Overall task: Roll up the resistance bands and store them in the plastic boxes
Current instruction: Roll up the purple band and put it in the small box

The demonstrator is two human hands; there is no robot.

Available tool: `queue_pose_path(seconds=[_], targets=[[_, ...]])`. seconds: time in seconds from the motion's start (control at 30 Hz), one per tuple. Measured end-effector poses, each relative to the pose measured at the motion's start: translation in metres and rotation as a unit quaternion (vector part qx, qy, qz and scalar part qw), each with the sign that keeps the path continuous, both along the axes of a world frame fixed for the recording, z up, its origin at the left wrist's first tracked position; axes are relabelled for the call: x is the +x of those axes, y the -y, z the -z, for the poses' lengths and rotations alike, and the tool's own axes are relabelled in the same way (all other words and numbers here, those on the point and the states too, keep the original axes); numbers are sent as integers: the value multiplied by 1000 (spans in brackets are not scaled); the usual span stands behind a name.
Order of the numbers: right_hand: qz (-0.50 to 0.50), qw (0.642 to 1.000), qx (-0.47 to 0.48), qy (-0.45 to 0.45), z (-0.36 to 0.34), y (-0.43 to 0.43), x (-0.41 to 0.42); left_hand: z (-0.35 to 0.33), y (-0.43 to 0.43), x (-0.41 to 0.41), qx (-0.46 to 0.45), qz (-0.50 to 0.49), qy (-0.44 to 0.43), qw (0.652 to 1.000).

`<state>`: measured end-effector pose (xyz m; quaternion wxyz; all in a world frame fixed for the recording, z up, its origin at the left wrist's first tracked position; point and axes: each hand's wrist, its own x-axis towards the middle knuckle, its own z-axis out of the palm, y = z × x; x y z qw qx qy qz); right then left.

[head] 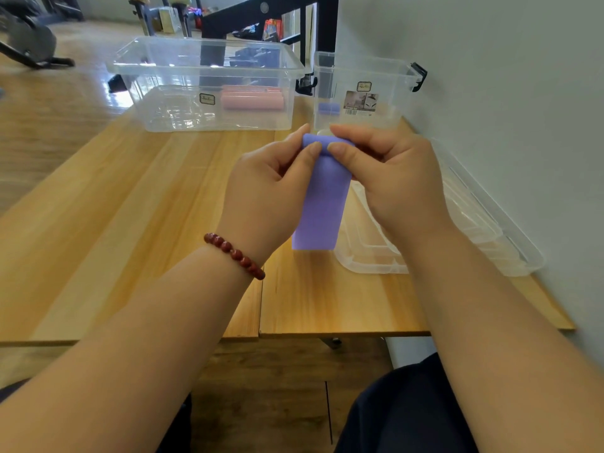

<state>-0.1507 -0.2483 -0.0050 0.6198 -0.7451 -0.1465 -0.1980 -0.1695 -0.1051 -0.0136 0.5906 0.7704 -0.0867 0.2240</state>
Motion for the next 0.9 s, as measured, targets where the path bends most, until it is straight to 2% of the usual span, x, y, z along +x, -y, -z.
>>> queue_pose_path(seconds=[0.27,0.4,0.73,0.9], targets=[[-21,1000,-6,0,0,1,0,1,-2,1,-52,4,-25,998],[-27,1000,-6,1,0,4,2,1,-3,3,-82,64,-60,993],[4,996,-52,70,1,3,-1,-3,-7,3,-207,162,-126,957],[-27,991,-70,111,4,5,2,-7,-9,3,-216,155,-129,955]])
